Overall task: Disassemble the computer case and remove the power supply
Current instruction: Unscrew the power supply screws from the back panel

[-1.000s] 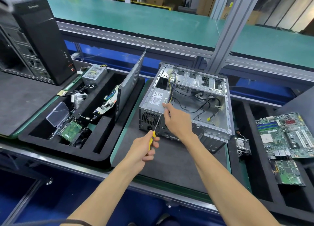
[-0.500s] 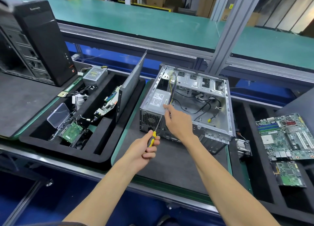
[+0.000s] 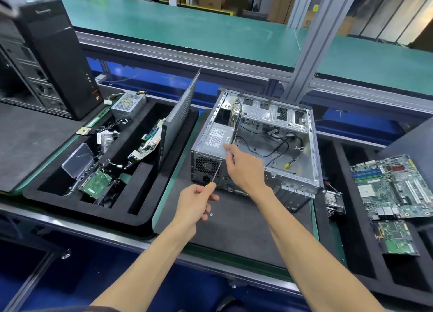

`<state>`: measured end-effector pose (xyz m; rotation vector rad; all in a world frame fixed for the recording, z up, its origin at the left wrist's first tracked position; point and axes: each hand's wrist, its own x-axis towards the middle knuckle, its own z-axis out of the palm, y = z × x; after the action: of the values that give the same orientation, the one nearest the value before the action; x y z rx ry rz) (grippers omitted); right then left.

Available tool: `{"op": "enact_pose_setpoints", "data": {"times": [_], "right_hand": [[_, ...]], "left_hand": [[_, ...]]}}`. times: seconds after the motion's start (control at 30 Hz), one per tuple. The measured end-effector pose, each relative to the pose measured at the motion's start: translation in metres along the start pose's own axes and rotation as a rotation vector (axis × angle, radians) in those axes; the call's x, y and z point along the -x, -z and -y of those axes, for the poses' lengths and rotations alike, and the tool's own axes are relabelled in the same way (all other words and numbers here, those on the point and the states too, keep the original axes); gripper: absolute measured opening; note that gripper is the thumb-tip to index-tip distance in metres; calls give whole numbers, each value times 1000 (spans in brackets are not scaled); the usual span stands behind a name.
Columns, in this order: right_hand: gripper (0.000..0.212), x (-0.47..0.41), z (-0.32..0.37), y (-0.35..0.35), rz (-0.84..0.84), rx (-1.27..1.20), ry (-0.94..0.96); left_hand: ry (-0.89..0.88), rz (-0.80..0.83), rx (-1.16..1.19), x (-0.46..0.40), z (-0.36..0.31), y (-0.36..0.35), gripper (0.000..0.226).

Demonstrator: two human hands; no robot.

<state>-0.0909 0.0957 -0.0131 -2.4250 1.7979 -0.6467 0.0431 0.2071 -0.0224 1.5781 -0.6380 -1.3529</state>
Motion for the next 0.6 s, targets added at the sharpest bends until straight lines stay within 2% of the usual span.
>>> {"op": "enact_pose_setpoints", "data": {"times": [0.1, 0.17, 0.23, 0.27, 0.4, 0.47, 0.53, 0.6], "right_hand": [[36, 0, 0, -1, -2, 1, 2], [36, 0, 0, -1, 0, -2, 2], [36, 0, 0, -1, -1, -5, 2], [36, 0, 0, -1, -3, -5, 2], [37, 0, 1, -1, 1, -4, 0], [37, -1, 1, -1, 6, -1, -2], [36, 0, 0, -2, 7, 5, -3], [36, 0, 0, -2, 10, 9, -1]], "left_hand": [[144, 82, 79, -3, -1, 0, 37], [243, 181, 226, -3, -4, 0, 41], [306, 259, 374, -1, -7, 1, 37], [299, 265, 375, 0, -8, 2, 34], [72, 74, 69, -2, -2, 2, 32], [-4, -4, 11, -4, 2, 4, 32], [12, 1, -23, -5, 2, 5, 33], [111, 67, 11, -7, 1, 6, 39]]}}
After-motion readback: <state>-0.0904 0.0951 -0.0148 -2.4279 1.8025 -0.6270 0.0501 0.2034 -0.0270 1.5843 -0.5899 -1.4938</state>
